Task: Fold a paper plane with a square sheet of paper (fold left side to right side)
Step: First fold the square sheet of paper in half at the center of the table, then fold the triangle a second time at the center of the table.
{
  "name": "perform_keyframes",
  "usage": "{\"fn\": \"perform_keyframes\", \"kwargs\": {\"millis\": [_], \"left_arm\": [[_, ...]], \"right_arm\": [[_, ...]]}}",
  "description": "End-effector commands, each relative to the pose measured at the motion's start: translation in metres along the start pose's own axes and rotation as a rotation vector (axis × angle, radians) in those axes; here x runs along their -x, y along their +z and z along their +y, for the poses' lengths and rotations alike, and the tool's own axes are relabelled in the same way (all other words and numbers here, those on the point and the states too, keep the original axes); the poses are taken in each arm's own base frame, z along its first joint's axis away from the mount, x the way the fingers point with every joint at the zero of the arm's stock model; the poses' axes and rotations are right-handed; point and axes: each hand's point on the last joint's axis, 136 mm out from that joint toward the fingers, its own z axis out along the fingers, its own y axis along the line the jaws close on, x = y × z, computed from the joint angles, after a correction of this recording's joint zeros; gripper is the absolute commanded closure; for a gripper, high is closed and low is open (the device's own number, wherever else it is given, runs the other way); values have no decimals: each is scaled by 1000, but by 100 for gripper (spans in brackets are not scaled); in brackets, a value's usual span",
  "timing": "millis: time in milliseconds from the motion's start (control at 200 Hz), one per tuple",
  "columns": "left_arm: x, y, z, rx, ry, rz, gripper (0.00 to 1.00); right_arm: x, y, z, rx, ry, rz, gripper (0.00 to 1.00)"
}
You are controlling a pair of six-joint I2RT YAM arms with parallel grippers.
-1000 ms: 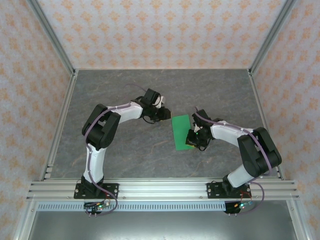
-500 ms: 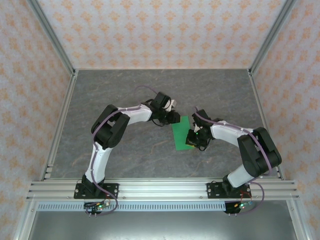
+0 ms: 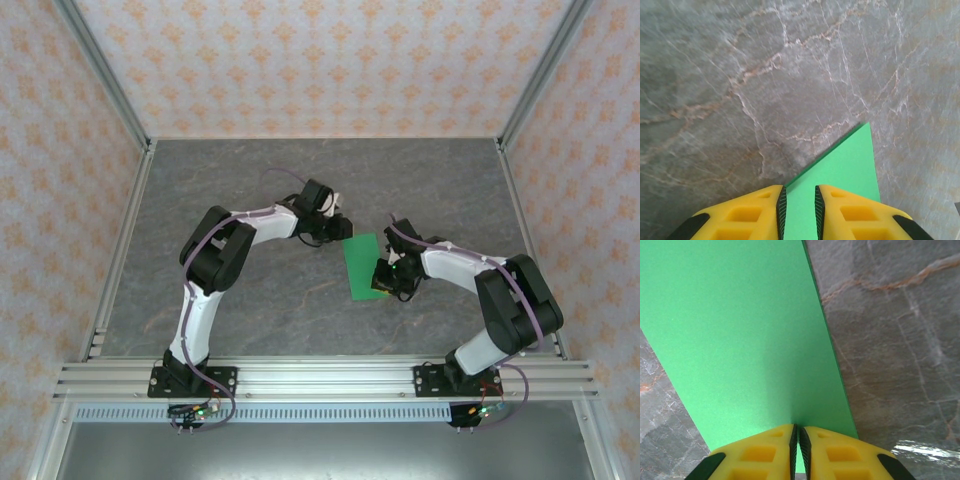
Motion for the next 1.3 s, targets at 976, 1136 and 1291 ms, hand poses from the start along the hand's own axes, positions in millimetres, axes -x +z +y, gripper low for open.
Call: {"fn": "perform_keyframes", "kwargs": {"millis": [976,1136,1291], "left_arm": [[-48,-125,-33,-4,60,-234,45],[-57,-127,-31,3,53,-236,44],[-59,-134,-33,2,60,-243,42]], "right_arm": [[126,-42,46,271,-193,-246,38],[155,-28,48,248,-205,-279,34],[171,-15,47,226,-207,-267,34]]}}
